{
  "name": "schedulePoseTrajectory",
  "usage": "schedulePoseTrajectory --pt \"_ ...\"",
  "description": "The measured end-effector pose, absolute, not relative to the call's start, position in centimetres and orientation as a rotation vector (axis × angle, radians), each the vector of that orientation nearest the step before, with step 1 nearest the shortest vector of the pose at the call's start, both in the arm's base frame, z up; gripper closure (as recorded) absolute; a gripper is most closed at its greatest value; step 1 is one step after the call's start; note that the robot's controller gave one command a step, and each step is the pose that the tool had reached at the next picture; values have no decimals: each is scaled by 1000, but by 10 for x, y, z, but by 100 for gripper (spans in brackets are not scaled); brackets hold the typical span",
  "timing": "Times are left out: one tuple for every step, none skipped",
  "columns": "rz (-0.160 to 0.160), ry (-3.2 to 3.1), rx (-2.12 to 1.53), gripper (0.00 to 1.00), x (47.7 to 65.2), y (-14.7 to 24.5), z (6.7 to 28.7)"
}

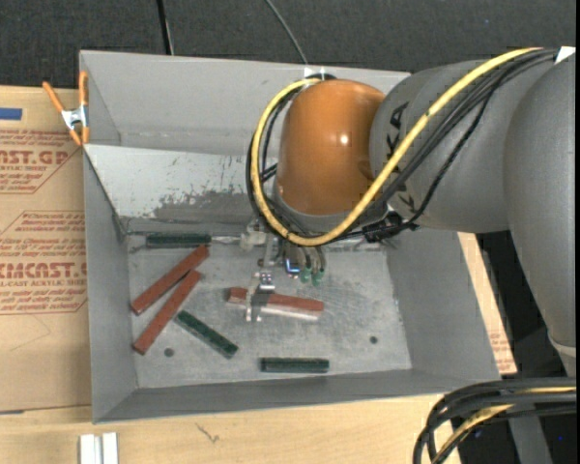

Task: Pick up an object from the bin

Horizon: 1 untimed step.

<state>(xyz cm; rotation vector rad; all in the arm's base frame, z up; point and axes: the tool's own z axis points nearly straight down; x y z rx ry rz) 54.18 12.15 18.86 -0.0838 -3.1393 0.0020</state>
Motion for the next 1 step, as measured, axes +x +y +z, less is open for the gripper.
schedulePoseTrajectory --pt "-8 -3134 274 100 563 14 75"
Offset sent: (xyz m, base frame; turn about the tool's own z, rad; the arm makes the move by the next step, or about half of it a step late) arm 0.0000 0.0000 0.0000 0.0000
